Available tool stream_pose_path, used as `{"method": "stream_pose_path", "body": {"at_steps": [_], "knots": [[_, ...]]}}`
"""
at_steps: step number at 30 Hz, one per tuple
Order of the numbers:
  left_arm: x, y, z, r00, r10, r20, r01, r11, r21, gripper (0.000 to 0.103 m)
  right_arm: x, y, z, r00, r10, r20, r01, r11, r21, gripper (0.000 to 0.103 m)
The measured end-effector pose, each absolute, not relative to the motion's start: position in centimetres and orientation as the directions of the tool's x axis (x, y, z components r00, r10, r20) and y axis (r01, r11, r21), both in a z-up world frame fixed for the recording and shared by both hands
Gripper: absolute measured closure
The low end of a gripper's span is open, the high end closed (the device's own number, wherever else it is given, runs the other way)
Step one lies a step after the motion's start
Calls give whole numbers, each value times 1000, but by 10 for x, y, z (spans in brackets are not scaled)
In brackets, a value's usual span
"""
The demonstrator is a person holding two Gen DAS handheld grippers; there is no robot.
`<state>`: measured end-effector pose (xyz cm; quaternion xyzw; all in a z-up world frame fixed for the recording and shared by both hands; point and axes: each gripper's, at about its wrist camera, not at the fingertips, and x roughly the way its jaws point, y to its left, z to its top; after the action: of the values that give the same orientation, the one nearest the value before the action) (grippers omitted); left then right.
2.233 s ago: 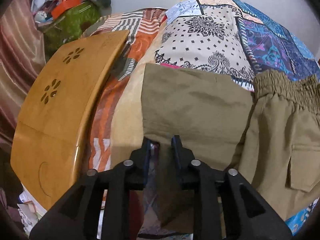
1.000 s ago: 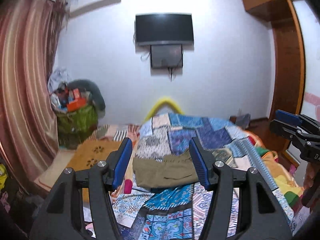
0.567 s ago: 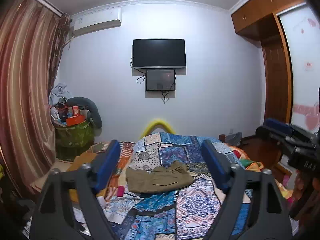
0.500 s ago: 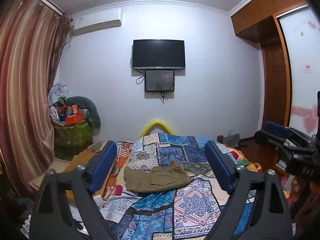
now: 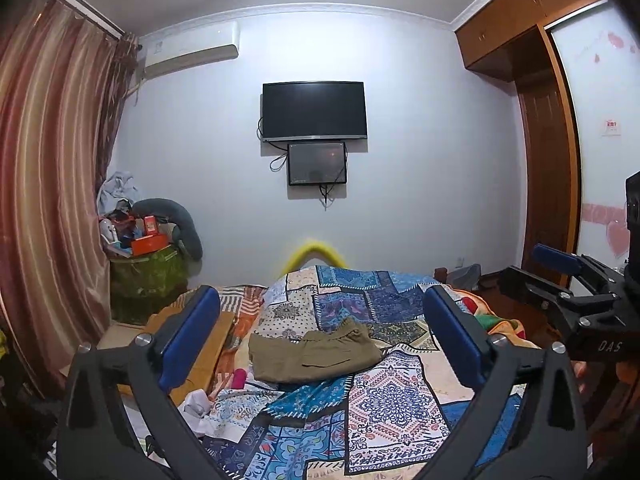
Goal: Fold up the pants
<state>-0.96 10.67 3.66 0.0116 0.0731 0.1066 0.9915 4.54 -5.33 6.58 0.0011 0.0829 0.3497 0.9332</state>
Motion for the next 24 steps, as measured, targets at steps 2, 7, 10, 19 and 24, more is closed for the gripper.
{"method": "stream_pose_path", "body": {"at_steps": [2, 7, 10, 19, 24], "knots": [[-10, 107, 36, 966, 215, -141, -212, 977, 39, 0, 44, -55, 65, 741, 653, -157, -652, 755, 64, 0], [-8, 108, 35, 966, 215, -144, -212, 977, 37, 0, 41, -60, 64, 740, 653, -162, -653, 755, 62, 0], [-8, 108, 34, 965, 218, -142, -215, 976, 36, 0, 39, -62, 63, 742, 650, -166, -651, 757, 53, 0], [-7, 111, 31, 964, 221, -150, -219, 975, 30, 0, 36, -62, 61, 740, 648, -180, -652, 757, 46, 0], [-7, 111, 30, 962, 224, -153, -222, 974, 32, 0, 36, -62, 62, 740, 647, -184, -652, 757, 42, 0]]}}
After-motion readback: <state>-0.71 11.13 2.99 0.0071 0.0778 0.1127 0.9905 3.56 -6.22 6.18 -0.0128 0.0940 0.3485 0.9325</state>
